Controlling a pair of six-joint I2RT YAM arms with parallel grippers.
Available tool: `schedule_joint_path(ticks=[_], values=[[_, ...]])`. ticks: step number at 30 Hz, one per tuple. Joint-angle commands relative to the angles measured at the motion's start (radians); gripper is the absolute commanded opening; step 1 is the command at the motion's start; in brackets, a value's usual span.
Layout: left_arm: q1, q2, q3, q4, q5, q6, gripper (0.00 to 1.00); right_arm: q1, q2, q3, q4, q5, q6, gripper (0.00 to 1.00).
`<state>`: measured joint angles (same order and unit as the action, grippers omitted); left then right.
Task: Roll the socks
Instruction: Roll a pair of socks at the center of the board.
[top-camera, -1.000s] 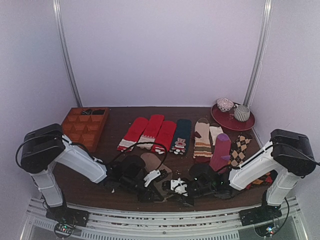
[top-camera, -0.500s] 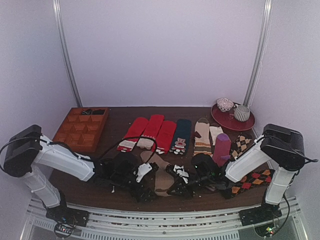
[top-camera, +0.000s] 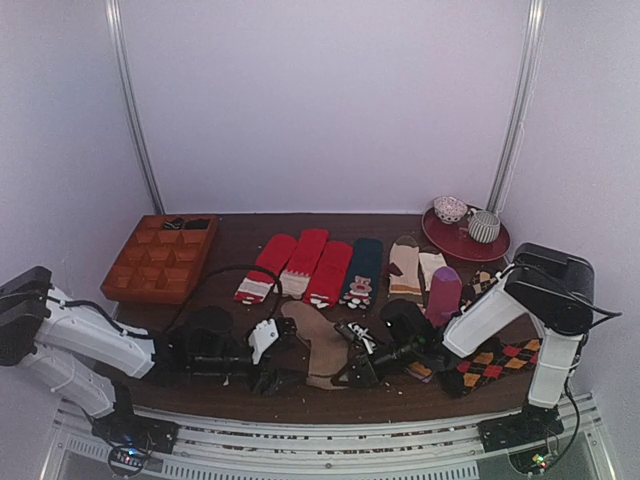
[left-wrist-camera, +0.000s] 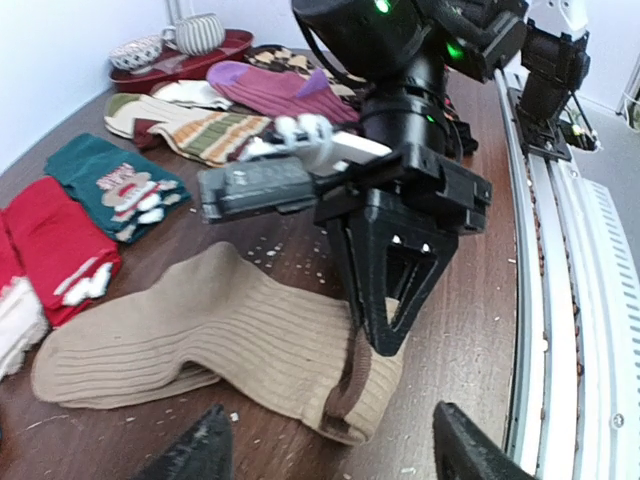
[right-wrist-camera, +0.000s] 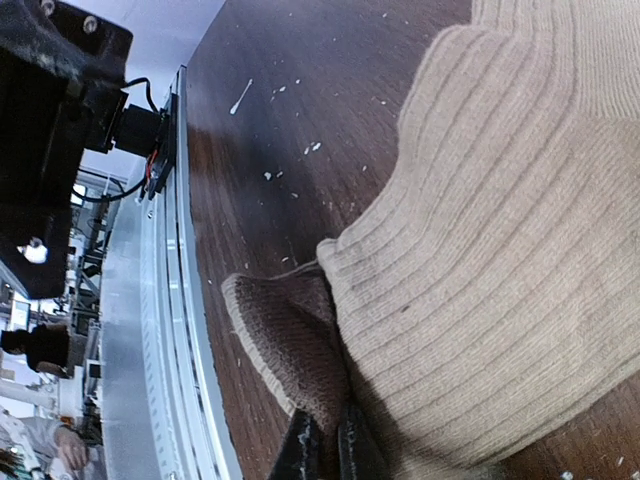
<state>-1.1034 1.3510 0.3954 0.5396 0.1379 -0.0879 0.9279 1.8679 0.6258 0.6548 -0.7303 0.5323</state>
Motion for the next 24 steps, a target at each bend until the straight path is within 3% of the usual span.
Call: schedule_joint_path(ticks=[1, 7, 12, 17, 24], values=[[-0.006, 0.134, 0.043, 0.169, 0.089, 0.071, 0.66, -0.009, 0.066, -0.042, -0.153, -0.007, 0.132, 0.0], [-0.006, 0.281, 0.08, 0.244, 0.134, 0.073, 0.73, -0.015, 0.063, -0.027, -0.199, -0.021, 0.137, 0.0], [-0.006, 0.361, 0.117, 0.252, 0.189, 0.079, 0.58, -0.019, 0.066, -0.038, -0.199, -0.009, 0.135, 0.0], [-0.004, 0.428, 0.127, 0.273, 0.188, 0.061, 0.56, -0.021, 0.072, -0.05, -0.169, -0.011, 0.147, 0.0], [-0.003, 0.494, 0.13, 0.292, 0.181, 0.031, 0.43, -0.026, 0.083, -0.058, -0.161, -0.024, 0.146, 0.0]])
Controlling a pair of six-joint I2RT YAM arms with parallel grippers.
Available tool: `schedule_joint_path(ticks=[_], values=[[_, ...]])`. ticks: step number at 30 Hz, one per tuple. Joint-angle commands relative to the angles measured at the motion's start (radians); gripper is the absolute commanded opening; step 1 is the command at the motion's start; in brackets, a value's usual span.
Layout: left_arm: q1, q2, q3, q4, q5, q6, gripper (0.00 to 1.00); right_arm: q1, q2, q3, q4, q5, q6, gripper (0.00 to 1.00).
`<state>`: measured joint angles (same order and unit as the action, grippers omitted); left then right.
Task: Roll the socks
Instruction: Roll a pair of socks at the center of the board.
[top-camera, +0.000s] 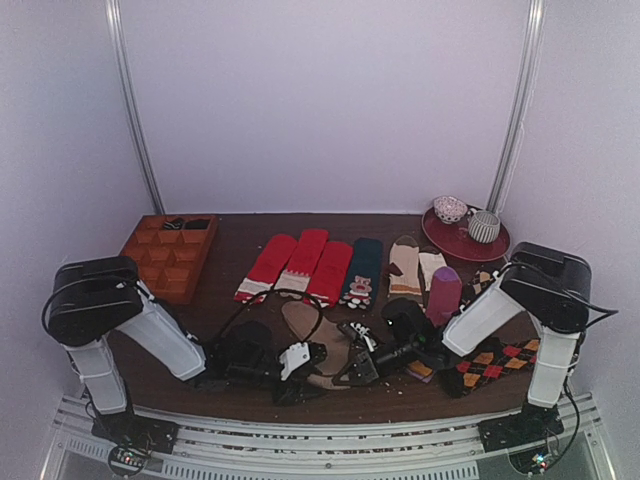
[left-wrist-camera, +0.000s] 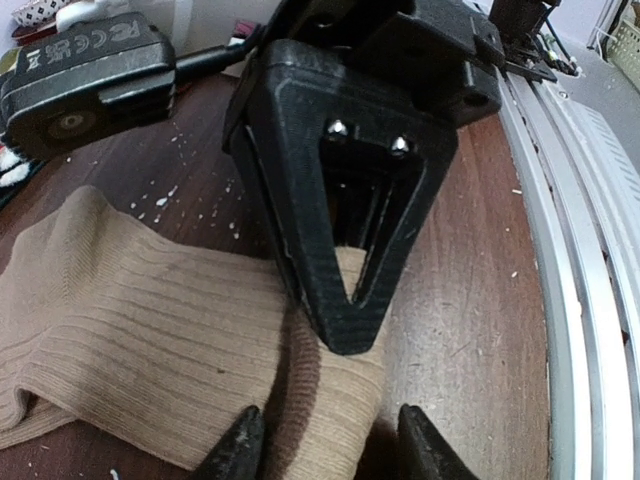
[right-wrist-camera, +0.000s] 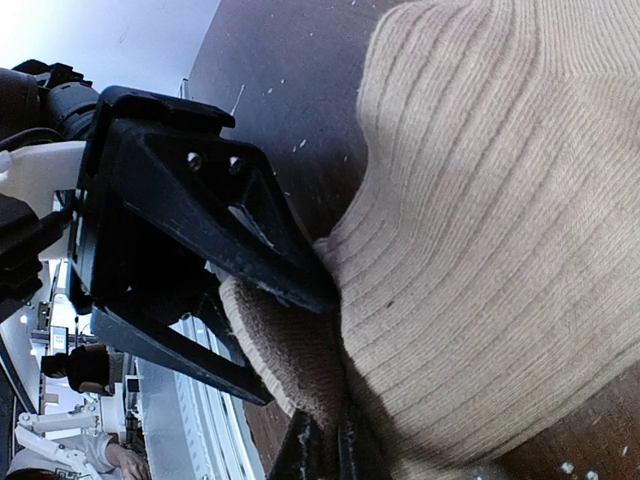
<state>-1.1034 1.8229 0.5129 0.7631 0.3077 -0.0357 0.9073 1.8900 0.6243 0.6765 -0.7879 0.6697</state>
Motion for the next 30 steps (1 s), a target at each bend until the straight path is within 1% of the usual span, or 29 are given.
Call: schedule_joint_path(ticks=[1, 3, 4, 5, 7, 8, 14, 16, 17, 20, 22, 24, 26, 30], values=[[-0.003, 0.025, 0.008, 0.074, 0.009, -0.026, 0.4, -0.006, 0.06, -0.058, -0.179, 0.033, 0.01, 0.0], [-0.003, 0.027, 0.005, 0.077, 0.011, -0.029, 0.34, -0.007, 0.065, -0.062, -0.171, 0.032, 0.012, 0.0], [-0.003, 0.026, 0.004, 0.08, 0.012, -0.031, 0.34, -0.008, 0.068, -0.063, -0.167, 0.03, 0.014, 0.0], [-0.002, 0.022, 0.002, 0.085, 0.014, -0.035, 0.35, -0.008, 0.069, -0.066, -0.163, 0.029, 0.014, 0.0], [-0.001, 0.013, -0.001, 0.092, 0.015, -0.04, 0.44, -0.01, 0.073, -0.067, -0.156, 0.029, 0.019, 0.0], [-0.001, 0.005, -0.003, 0.094, 0.013, -0.042, 0.45, -0.01, 0.073, -0.068, -0.152, 0.029, 0.021, 0.0], [0.005, -0.012, 0.002, 0.085, 0.022, -0.045, 0.45, -0.011, 0.07, -0.076, -0.146, 0.032, 0.024, 0.0], [0.007, -0.004, 0.006, 0.086, 0.032, -0.049, 0.43, -0.013, 0.073, -0.077, -0.143, 0.032, 0.026, 0.0], [0.006, 0.0, 0.006, 0.088, 0.033, -0.051, 0.39, -0.013, 0.072, -0.079, -0.141, 0.032, 0.027, 0.0], [0.009, 0.019, 0.011, 0.09, 0.041, -0.064, 0.19, -0.012, 0.075, -0.082, -0.135, 0.035, 0.029, 0.0], [0.012, 0.034, 0.013, 0.088, 0.047, -0.075, 0.13, -0.012, 0.077, -0.083, -0.127, 0.036, 0.032, 0.0], [0.015, 0.048, 0.015, 0.082, 0.047, -0.089, 0.01, -0.012, 0.077, -0.084, -0.122, 0.035, 0.032, 0.0], [0.02, 0.055, 0.018, 0.052, 0.049, -0.107, 0.0, -0.013, 0.076, -0.081, -0.121, 0.035, 0.029, 0.01], [0.036, 0.036, 0.021, -0.117, 0.034, -0.196, 0.0, -0.013, 0.039, -0.081, -0.113, 0.039, -0.009, 0.12]])
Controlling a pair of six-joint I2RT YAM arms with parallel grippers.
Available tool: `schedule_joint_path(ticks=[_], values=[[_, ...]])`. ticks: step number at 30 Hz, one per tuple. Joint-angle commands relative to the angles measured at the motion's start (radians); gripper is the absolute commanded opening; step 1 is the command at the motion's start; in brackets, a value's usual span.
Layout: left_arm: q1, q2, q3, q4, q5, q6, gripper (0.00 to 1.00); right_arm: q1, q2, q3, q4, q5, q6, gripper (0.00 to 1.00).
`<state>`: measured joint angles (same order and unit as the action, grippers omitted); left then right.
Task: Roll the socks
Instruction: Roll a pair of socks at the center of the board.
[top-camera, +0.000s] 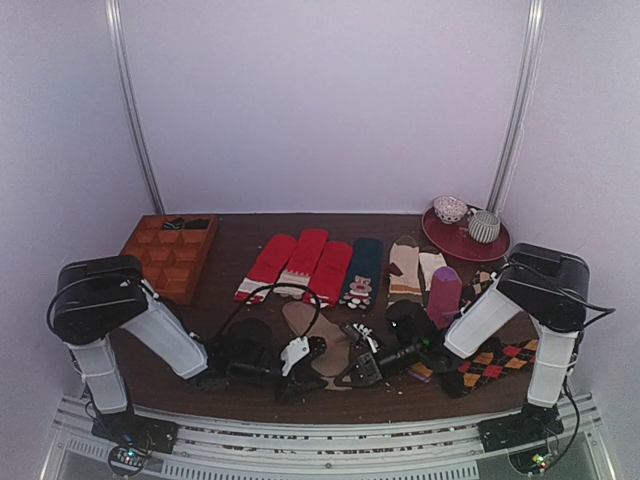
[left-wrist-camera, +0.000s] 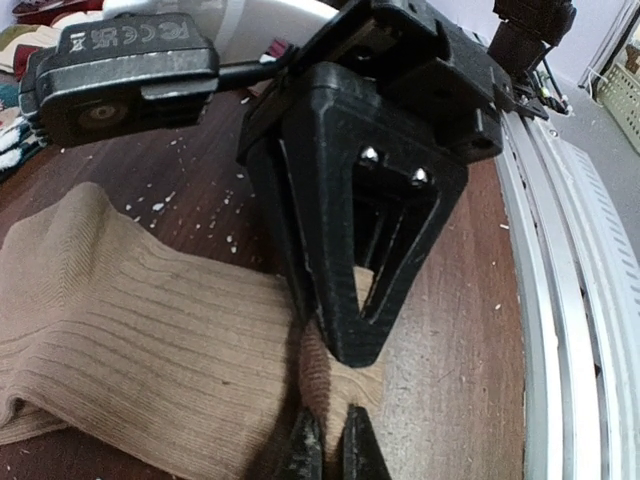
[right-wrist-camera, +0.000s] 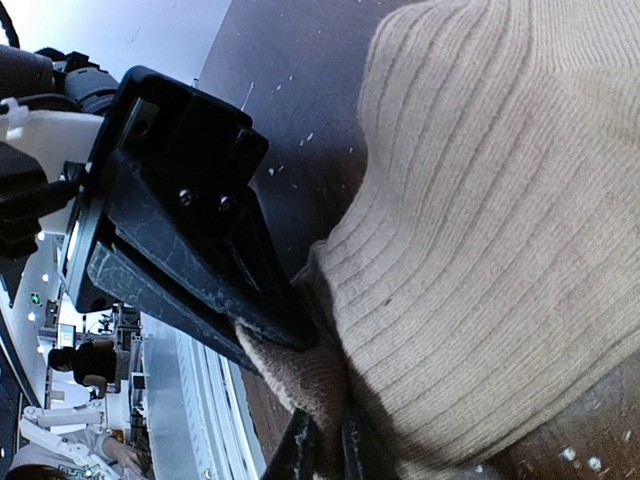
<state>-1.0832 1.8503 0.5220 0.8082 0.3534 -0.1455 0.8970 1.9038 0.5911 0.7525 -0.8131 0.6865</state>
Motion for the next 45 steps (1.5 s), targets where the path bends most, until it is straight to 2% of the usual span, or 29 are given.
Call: schedule_joint_path(ticks=[1, 4, 6, 11, 16, 18, 24, 31, 38, 45], values=[[0.019, -0.001, 0.008, -0.218, -0.016, -0.111, 0.0, -0.002, 0.003, -0.045, -0.189, 0.066, -0.045, 0.14], [0.027, -0.041, 0.004, -0.417, -0.052, -0.195, 0.0, -0.002, -0.087, -0.037, -0.205, 0.085, -0.123, 0.21], [0.051, -0.06, -0.015, -0.519, -0.011, -0.253, 0.0, -0.002, -0.169, -0.02, -0.267, 0.131, -0.201, 0.24], [0.072, -0.105, -0.086, -0.566, 0.099, -0.363, 0.0, 0.032, -0.366, -0.036, -0.328, 0.304, -0.437, 0.28], [0.072, -0.055, -0.057, -0.632, 0.147, -0.36, 0.0, 0.211, -0.473, -0.087, -0.312, 0.593, -0.731, 0.34], [0.072, -0.028, -0.042, -0.658, 0.157, -0.348, 0.0, 0.282, -0.47, -0.098, -0.282, 0.685, -0.817, 0.35], [0.074, 0.005, -0.073, -0.657, 0.173, -0.35, 0.0, 0.4, -0.45, -0.172, -0.083, 0.819, -1.049, 0.4], [0.075, 0.017, -0.091, -0.649, 0.176, -0.363, 0.0, 0.43, -0.325, -0.082, -0.109, 0.86, -1.235, 0.41], [0.076, 0.017, -0.094, -0.646, 0.172, -0.366, 0.0, 0.433, -0.21, -0.032, -0.111, 0.868, -1.274, 0.4], [0.077, 0.015, -0.094, -0.646, 0.18, -0.365, 0.0, 0.423, -0.16, -0.005, -0.098, 0.917, -1.272, 0.39]])
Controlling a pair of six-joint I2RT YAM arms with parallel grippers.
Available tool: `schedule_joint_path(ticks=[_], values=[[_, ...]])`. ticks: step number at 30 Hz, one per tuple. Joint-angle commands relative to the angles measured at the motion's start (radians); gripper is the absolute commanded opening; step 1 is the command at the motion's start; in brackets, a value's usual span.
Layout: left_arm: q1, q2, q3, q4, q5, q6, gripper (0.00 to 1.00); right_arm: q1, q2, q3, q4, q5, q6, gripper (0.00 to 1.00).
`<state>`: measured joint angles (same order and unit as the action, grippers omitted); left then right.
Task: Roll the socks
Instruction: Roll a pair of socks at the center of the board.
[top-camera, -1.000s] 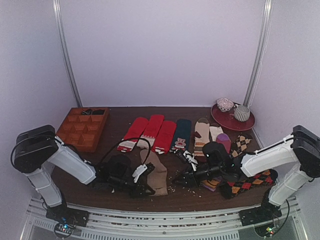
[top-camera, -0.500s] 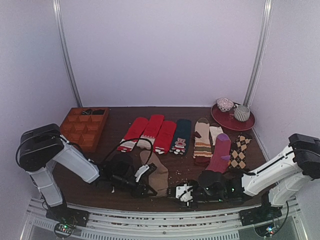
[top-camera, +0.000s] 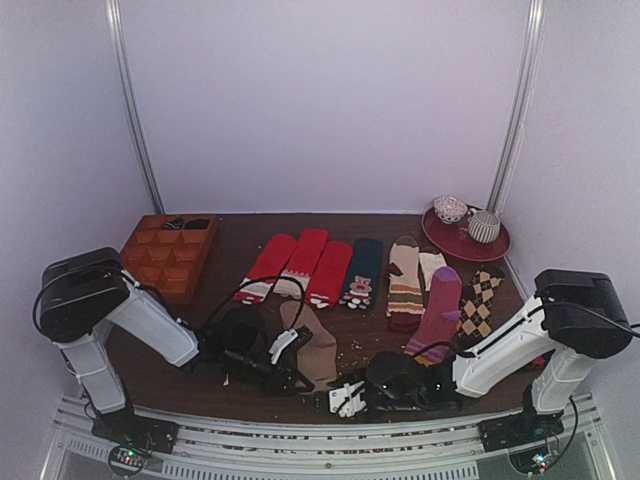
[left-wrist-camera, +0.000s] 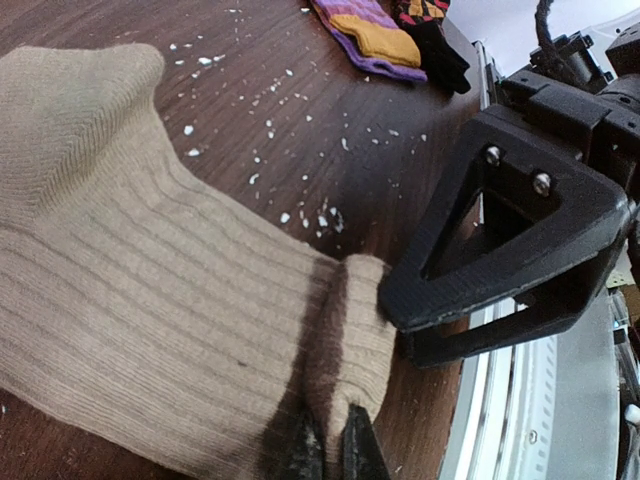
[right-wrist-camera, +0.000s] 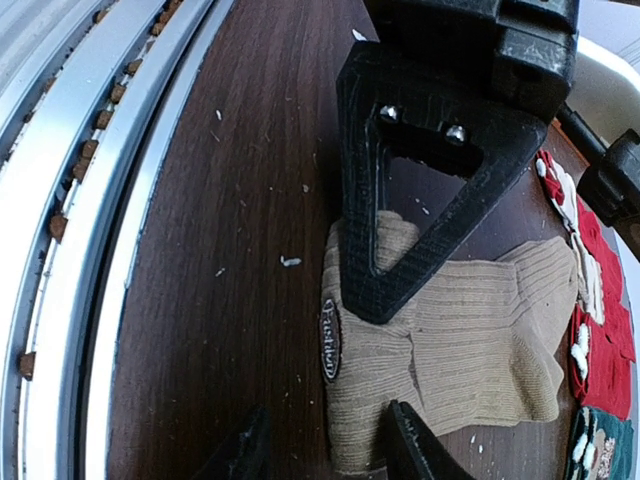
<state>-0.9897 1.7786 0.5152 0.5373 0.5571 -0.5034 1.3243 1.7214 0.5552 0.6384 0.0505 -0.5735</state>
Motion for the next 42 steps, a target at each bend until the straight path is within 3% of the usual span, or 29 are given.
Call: schedule_joint_path(ticks=[1, 7, 20, 22, 26, 29, 30, 31, 33, 37, 42], values=[[-0.017, 0.087, -0.087, -0.375, -0.023, -0.006, 0.0, -0.005, 0.03, 0.032, 0.021, 0.062, -0.013, 0.39], [-0.017, 0.084, -0.089, -0.374, -0.018, -0.006, 0.0, -0.032, 0.044, 0.042, 0.043, 0.051, -0.005, 0.39], [-0.017, 0.092, -0.09, -0.364, -0.011, -0.005, 0.0, -0.076, 0.092, 0.087, -0.087, -0.06, -0.003, 0.32], [-0.017, 0.088, -0.092, -0.364, -0.011, -0.005, 0.0, -0.077, 0.102, 0.092, -0.11, -0.063, 0.016, 0.28], [-0.017, 0.079, -0.091, -0.367, -0.015, -0.001, 0.0, -0.083, 0.117, 0.122, -0.204, -0.08, 0.085, 0.08], [-0.017, 0.075, -0.087, -0.37, -0.026, 0.006, 0.0, -0.09, 0.106, 0.133, -0.276, -0.114, 0.156, 0.05], [-0.017, 0.06, -0.086, -0.378, -0.05, 0.008, 0.11, -0.099, 0.1, 0.14, -0.3, -0.133, 0.183, 0.05], [-0.017, 0.035, -0.084, -0.39, -0.082, 0.009, 0.34, -0.106, 0.088, 0.143, -0.318, -0.158, 0.214, 0.05], [-0.017, -0.041, -0.079, -0.415, -0.154, 0.02, 0.57, -0.126, 0.071, 0.138, -0.346, -0.227, 0.276, 0.04], [-0.017, -0.236, -0.06, -0.46, -0.301, 0.09, 0.81, -0.181, 0.071, 0.142, -0.415, -0.408, 0.384, 0.04], [-0.019, -0.467, -0.064, -0.454, -0.423, 0.162, 0.97, -0.245, 0.13, 0.2, -0.578, -0.638, 0.474, 0.04]])
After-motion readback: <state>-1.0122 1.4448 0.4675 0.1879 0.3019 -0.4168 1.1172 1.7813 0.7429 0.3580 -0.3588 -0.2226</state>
